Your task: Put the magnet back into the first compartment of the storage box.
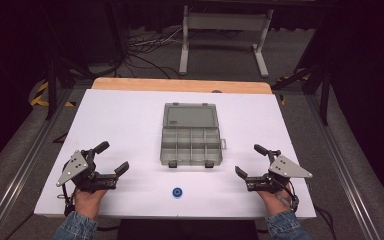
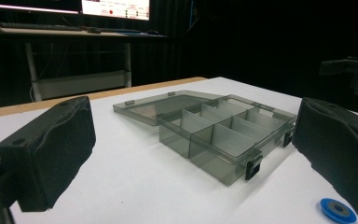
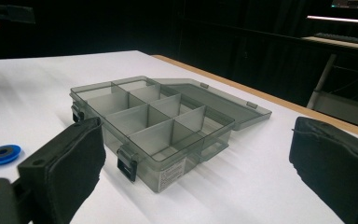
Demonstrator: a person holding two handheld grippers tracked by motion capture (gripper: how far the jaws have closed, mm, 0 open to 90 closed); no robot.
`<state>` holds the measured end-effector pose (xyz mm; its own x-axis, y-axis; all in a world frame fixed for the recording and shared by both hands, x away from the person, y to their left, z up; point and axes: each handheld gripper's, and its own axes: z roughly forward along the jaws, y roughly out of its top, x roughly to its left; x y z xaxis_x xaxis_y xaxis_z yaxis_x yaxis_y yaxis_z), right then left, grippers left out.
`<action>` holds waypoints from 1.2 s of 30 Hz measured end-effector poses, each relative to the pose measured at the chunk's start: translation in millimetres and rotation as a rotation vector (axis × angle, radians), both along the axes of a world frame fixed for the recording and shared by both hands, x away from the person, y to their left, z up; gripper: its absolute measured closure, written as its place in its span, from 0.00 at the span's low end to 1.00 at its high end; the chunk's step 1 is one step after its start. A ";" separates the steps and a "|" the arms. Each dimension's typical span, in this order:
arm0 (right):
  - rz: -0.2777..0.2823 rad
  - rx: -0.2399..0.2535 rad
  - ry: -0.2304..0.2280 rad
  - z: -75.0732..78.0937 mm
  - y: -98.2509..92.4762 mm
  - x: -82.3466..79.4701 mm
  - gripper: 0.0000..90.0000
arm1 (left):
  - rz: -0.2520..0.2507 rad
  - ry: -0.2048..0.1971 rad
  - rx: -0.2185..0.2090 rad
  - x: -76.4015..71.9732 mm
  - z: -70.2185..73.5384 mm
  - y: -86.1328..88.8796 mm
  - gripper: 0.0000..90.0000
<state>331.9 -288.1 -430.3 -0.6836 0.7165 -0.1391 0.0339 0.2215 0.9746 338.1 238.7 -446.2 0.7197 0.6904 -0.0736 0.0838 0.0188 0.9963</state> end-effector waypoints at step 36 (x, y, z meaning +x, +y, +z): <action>-0.027 0.032 0.013 0.1 -7.2 -1.2 0.04 | -0.026 -0.012 0.080 0.2 18.9 -11.3 0.01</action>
<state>330.8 -295.3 -430.3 -0.6657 0.7385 -0.1065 0.0526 0.1889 0.9806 338.4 227.4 -427.4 0.7382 0.6746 -0.0106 0.0717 -0.0629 0.9954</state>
